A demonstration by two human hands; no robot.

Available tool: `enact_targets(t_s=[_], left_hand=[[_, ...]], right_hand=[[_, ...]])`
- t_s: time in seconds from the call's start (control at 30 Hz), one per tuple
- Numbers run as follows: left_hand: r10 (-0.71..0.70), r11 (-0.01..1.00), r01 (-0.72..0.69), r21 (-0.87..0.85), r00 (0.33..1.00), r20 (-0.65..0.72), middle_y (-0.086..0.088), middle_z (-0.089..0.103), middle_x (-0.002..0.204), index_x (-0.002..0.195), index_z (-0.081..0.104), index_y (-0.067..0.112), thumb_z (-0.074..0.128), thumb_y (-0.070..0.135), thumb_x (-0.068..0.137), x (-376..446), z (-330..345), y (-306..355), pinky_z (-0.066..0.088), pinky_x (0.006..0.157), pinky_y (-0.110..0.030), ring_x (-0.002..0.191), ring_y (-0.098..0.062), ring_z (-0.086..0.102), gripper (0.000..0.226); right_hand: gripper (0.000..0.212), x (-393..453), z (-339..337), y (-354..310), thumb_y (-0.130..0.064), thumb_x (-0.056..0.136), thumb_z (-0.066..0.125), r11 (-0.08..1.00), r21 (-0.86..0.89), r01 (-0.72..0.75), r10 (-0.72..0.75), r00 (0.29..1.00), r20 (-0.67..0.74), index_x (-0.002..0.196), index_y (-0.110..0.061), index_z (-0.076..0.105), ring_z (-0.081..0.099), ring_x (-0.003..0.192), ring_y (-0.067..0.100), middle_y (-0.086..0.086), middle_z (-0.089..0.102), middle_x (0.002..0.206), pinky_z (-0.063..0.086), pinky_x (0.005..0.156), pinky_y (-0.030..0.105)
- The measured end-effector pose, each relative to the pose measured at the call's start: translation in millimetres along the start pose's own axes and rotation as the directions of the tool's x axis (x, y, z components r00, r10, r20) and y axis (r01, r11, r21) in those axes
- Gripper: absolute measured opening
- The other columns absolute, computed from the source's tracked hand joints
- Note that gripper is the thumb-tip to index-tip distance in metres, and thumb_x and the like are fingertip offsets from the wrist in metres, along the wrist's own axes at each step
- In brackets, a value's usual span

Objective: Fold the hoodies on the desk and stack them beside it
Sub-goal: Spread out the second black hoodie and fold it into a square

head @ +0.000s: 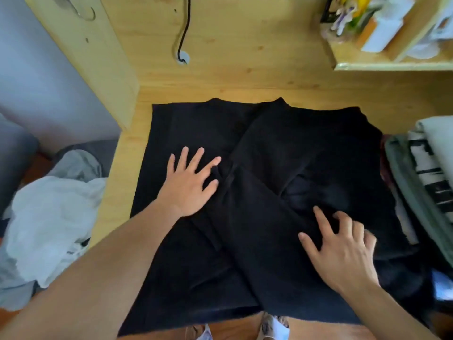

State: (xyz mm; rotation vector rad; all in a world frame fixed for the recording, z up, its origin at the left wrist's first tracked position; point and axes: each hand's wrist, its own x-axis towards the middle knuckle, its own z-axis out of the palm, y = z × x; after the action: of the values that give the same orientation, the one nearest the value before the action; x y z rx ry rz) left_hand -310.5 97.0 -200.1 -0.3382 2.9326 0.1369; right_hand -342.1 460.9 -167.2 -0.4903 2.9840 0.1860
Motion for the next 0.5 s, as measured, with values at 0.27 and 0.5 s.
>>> enact_targets(t_s=[0.27, 0.5], left_hand=[[-0.376, 0.926, 0.377, 0.018, 0.926, -0.030, -0.006, 0.000, 0.171, 0.162, 0.006, 0.038, 0.004, 0.073, 0.097, 9.0, -14.4, -27.1, 0.001, 0.124, -0.059, 0.157, -0.035, -0.006, 0.074], [-0.178, 0.984, 0.174, -0.036, 0.972, -0.154, -0.009, 0.011, 0.170, 0.161, 0.021, 0.035, 0.020, 0.058, 0.105, -156.4, 16.7, 29.9, 0.015, 0.125, -0.056, 0.157, -0.033, 0.005, 0.060]], right_hand=[[0.080, 52.7, 6.4, -12.4, -0.076, 0.092, 0.009, 0.994, 0.075, 0.075, -0.074, 0.997, -0.008, 0.159, -0.034, 0.022, 0.002, 0.155, 0.030, 0.005, 0.007, 0.169, 0.007, 0.125, 0.053], [0.065, 45.3, 11.0, -16.8, -0.058, 0.099, 0.028, 0.989, 0.133, 0.067, -0.042, 0.983, -0.179, 0.149, -0.022, 0.047, 0.025, 0.149, 0.031, 0.009, 0.037, 0.159, 0.017, 0.123, 0.052]])
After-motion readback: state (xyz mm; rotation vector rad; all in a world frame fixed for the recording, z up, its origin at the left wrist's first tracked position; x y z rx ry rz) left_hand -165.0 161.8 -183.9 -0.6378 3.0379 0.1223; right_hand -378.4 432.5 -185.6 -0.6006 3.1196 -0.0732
